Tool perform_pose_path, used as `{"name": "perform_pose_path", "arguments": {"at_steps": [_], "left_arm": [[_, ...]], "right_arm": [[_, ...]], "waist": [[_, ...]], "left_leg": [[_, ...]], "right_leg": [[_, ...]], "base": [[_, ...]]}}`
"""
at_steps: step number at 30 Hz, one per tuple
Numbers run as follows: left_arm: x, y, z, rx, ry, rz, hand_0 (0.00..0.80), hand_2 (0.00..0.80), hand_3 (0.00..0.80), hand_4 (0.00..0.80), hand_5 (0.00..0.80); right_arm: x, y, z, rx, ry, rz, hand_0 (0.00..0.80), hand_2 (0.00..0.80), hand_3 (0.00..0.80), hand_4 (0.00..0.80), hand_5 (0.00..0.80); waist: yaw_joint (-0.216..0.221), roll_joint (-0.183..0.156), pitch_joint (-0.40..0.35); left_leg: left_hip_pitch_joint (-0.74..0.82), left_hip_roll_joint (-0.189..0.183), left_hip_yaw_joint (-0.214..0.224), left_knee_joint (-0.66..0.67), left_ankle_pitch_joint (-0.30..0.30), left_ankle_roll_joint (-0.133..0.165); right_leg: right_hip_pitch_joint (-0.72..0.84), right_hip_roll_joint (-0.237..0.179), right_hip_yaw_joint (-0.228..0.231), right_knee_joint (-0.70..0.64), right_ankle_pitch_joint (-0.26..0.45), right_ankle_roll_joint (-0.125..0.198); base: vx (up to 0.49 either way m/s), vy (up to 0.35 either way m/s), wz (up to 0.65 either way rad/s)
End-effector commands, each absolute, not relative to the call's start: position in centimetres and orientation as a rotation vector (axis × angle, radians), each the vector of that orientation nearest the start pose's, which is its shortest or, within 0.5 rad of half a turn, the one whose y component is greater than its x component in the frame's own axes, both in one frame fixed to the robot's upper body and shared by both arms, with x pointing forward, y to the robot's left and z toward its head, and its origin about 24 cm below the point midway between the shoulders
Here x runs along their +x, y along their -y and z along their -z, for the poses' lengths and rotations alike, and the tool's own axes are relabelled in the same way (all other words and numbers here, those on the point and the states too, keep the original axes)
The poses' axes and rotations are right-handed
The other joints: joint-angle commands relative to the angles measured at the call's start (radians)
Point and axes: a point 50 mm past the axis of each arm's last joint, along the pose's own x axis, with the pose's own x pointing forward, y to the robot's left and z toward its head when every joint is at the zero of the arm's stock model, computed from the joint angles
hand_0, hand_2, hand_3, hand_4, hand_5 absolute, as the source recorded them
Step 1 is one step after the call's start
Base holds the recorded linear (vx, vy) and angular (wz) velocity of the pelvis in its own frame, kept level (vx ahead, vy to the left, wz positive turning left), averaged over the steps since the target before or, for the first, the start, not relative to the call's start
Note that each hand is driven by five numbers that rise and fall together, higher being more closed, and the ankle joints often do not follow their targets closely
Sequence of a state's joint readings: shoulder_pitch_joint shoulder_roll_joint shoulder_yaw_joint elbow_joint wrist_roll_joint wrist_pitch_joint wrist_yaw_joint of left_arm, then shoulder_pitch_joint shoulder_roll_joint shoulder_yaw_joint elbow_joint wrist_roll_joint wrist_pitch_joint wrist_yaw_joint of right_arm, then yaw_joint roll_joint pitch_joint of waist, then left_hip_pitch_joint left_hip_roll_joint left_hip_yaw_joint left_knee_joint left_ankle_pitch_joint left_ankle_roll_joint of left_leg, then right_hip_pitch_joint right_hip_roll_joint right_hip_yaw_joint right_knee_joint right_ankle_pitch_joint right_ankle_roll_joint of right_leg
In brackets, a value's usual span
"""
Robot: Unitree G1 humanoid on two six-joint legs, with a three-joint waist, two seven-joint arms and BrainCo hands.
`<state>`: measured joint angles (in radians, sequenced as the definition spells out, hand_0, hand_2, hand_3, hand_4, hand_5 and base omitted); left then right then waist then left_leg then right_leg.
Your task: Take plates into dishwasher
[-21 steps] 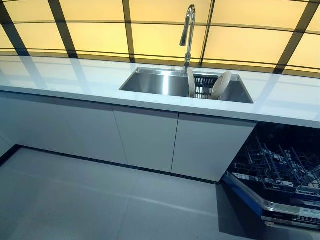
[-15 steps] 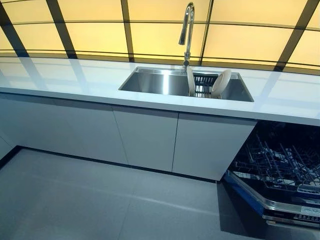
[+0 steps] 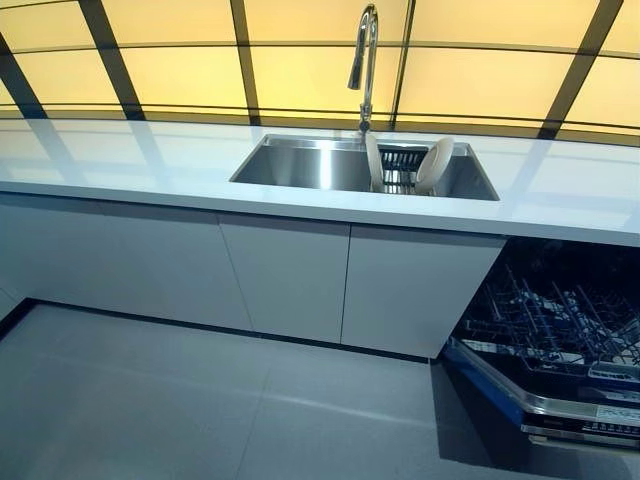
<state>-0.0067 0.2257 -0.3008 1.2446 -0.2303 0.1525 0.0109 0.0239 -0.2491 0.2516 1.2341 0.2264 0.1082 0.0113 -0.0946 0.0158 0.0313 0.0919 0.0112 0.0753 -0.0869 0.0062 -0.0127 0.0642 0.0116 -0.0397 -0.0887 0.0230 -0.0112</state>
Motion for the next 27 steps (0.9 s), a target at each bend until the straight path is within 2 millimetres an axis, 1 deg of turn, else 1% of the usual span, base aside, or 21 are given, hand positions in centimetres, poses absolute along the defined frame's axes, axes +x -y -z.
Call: {"name": "perform_pose_path", "arguments": {"at_steps": [1,3,6,7,8,9,12,13,15,17,18,19,20,21,22,23,24,25,26,27], "left_arm": [[8.6,-21.5,16.8,0.204,-1.394,-0.04,0.0,0.0,0.0,0.0,0.0],[8.6,-21.4,16.8,0.208,-1.394,-0.035,0.0,0.0,0.0,0.0,0.0],[8.6,-21.5,16.8,0.207,-1.4,-0.035,0.0,0.0,0.0,0.0,0.0],[8.5,-21.5,16.8,0.209,-1.401,-0.035,0.0,0.0,0.0,0.0,0.0],[8.5,-21.5,16.8,0.21,-1.4,-0.034,0.0,0.0,0.0,0.0,0.0],[8.7,-21.4,16.8,0.206,-1.393,-0.038,0.0,0.0,0.0,0.0,0.0],[8.8,-21.4,16.8,0.188,-1.387,-0.059,0.0,0.0,0.0,0.0,0.0],[8.9,-21.5,16.7,0.179,-1.38,-0.08,0.0,0.0,0.0,0.0,0.0],[9.0,-21.8,16.7,0.167,-1.371,-0.101,0.0,0.0,0.0,0.0,0.0],[9.4,-21.9,16.6,0.15,-1.346,-0.133,0.0,0.0,0.0,0.0,0.0],[9.8,-21.9,16.5,0.129,-1.319,-0.157,0.0,0.0,0.0,0.0,0.0],[9.9,-21.9,16.4,0.118,-1.301,-0.176,0.0,0.0,0.0,0.0,0.0],[10.0,-21.9,16.4,0.102,-1.289,-0.194,0.0,0.0,0.0,0.0,0.0],[10.0,-21.8,16.4,0.061,-1.288,-0.213,0.0,0.0,0.0,0.0,0.0],[9.8,-21.6,16.5,0.034,-1.293,-0.219,0.0,0.0,0.0,0.0,0.0],[9.6,-21.6,16.6,0.019,-1.297,-0.227,0.0,0.0,0.0,0.0,0.0],[9.1,-21.7,16.7,0.007,-1.306,-0.24,0.0,0.0,0.0,0.0,0.0],[8.7,-21.8,16.7,0.012,-1.311,-0.238,0.0,0.0,0.0,0.0,0.0],[8.4,-21.8,16.8,0.021,-1.317,-0.238,0.0,0.0,0.0,0.0,0.0],[7.9,-22.0,16.8,0.025,-1.325,-0.242,0.0,0.0,0.0,0.0,0.0]], "right_arm": [[8.7,22.8,16.5,-0.226,-1.32,0.087,0.0,0.0,0.0,0.0,0.0],[8.5,23.1,16.4,-0.273,-1.326,0.126,0.0,0.0,0.0,0.0,0.0],[8.3,23.2,16.5,-0.275,-1.338,0.144,0.0,0.0,0.0,0.0,0.0],[8.1,23.5,16.4,-0.296,-1.349,0.192,0.0,0.0,0.0,0.0,0.0],[8.1,23.5,16.4,-0.297,-1.35,0.2,0.0,0.0,0.0,0.0,0.0],[8.4,23.7,16.3,-0.3,-1.327,0.238,0.0,0.0,0.0,0.0,0.0],[8.7,23.7,16.2,-0.304,-1.311,0.238,0.0,0.0,0.0,0.0,0.0],[9.0,23.7,16.2,-0.31,-1.307,0.217,0.0,0.0,0.0,0.0,0.0],[9.2,23.6,16.2,-0.319,-1.313,0.174,0.0,0.0,0.0,0.0,0.0],[9.5,23.5,16.1,-0.292,-1.316,0.162,0.0,0.0,0.0,0.0,0.0],[9.7,23.4,16.1,-0.263,-1.321,0.157,0.0,0.0,0.0,0.0,0.0],[9.8,23.4,16.1,-0.257,-1.321,0.154,0.0,0.0,0.0,0.0,0.0],[9.8,23.4,16.1,-0.251,-1.32,0.152,0.0,0.0,0.0,0.0,0.0],[9.7,23.4,16.1,-0.242,-1.321,0.159,0.0,0.0,0.0,0.0,0.0],[9.5,23.5,16.1,-0.222,-1.329,0.164,0.0,0.0,0.0,0.0,0.0],[9.4,23.5,16.1,-0.209,-1.334,0.169,0.0,0.0,0.0,0.0,0.0],[8.9,23.6,16.3,-0.179,-1.348,0.169,0.0,0.0,0.0,0.0,0.0],[8.6,23.7,16.3,-0.173,-1.352,0.175,0.0,0.0,0.0,0.0,0.0],[8.2,23.8,16.4,-0.155,-1.357,0.176,0.0,0.0,0.0,0.0,0.0],[7.8,23.9,16.4,-0.139,-1.363,0.172,0.0,0.0,0.0,0.0,0.0]], "waist": [[-0.006,0.001,0.023],[-0.008,0.001,0.02],[-0.009,0.001,0.018],[-0.01,0.003,0.018],[-0.01,0.003,0.018],[-0.012,0.006,0.021],[-0.013,0.008,0.025],[-0.011,0.006,0.028],[-0.009,0.0,0.032],[-0.004,-0.017,0.043],[0.002,-0.036,0.061],[0.006,-0.043,0.074],[0.011,-0.047,0.084],[0.015,-0.041,0.1],[0.018,-0.035,0.111],[0.022,-0.031,0.12],[0.025,-0.023,0.125],[0.022,-0.017,0.125],[0.019,-0.011,0.128],[0.017,-0.001,0.124]], "left_leg": [[0.012,-0.054,-0.035,0.0,-0.045,0.069],[0.013,-0.054,-0.037,0.0,-0.046,0.069],[0.013,-0.052,-0.038,0.0,-0.046,0.068],[0.012,-0.05,-0.038,0.0,-0.044,0.066],[0.012,-0.049,-0.038,0.0,-0.044,0.066],[0.011,-0.046,-0.037,0.0,-0.041,0.066],[0.015,-0.043,-0.043,0.0,-0.042,0.069],[0.02,-0.039,-0.043,0.001,-0.041,0.071],[0.006,-0.034,-0.041,0.048,-0.06,0.071],[-0.037,-0.025,-0.031,0.169,-0.098,0.07],[-0.111,-0.015,-0.016,0.326,-0.12,0.072],[-0.182,-0.008,-0.022,0.473,-0.124,0.079],[-0.237,-0.012,-0.026,0.565,-0.121,0.089],[-0.321,-0.015,-0.037,0.664,-0.102,0.093],[-0.358,-0.029,-0.046,0.664,-0.078,0.086],[-0.36,-0.044,-0.05,0.623,-0.058,0.077],[-0.344,-0.061,-0.051,0.491,-0.015,0.055],[-0.338,-0.056,-0.046,0.413,0.027,0.039],[-0.321,-0.059,-0.052,0.267,0.096,0.013],[-0.321,-0.064,-0.081,0.145,0.158,-0.01]], "right_leg": [[-0.002,0.05,0.003,0.077,-0.08,0.01],[0.003,0.049,0.001,0.071,-0.079,0.01],[0.007,0.048,-0.003,0.073,-0.084,0.009],[0.005,0.049,-0.007,0.083,-0.091,0.007],[0.004,0.049,-0.008,0.086,-0.092,0.006],[-0.003,0.05,-0.011,0.105,-0.1,0.004],[-0.007,0.052,-0.011,0.128,-0.115,-0.002],[-0.011,0.053,-0.009,0.146,-0.127,-0.008],[-0.017,0.049,-0.01,0.168,-0.14,-0.018],[-0.027,0.039,-0.008,0.2,-0.154,-0.035],[-0.027,0.03,-0.004,0.212,-0.152,-0.052],[-0.029,0.031,-0.001,0.22,-0.151,-0.064],[-0.034,0.034,0.0,0.232,-0.152,-0.073],[-0.039,0.049,0.0,0.254,-0.154,-0.087],[-0.038,0.059,0.002,0.263,-0.155,-0.088],[-0.029,0.063,0.005,0.266,-0.156,-0.083],[-0.017,0.074,0.01,0.269,-0.159,-0.07],[-0.011,0.081,0.008,0.266,-0.162,-0.067],[0.01,0.092,0.011,0.259,-0.165,-0.06],[0.024,0.107,0.024,0.252,-0.168,-0.054]], "base": [[-0.042,0.002,0.0],[-0.016,0.0,0.0],[-0.01,-0.003,0.0],[0.0,0.0,0.0],[-0.042,-0.019,0.0],[-0.038,-0.026,0.0],[-0.022,-0.042,0.0],[-0.013,-0.09,0.0],[-0.019,-0.108,0.0],[-0.03,-0.138,-0.01],[-0.047,-0.169,-0.02],[-0.052,-0.181,-0.03],[-0.049,-0.144,-0.2],[-0.022,-0.102,-0.14],[0.013,-0.058,-0.06],[0.136,-0.003,0.09],[0.184,0.008,0.05],[0.252,0.012,-0.05],[0.265,0.017,-0.02],[0.326,0.035,0.07]]}}
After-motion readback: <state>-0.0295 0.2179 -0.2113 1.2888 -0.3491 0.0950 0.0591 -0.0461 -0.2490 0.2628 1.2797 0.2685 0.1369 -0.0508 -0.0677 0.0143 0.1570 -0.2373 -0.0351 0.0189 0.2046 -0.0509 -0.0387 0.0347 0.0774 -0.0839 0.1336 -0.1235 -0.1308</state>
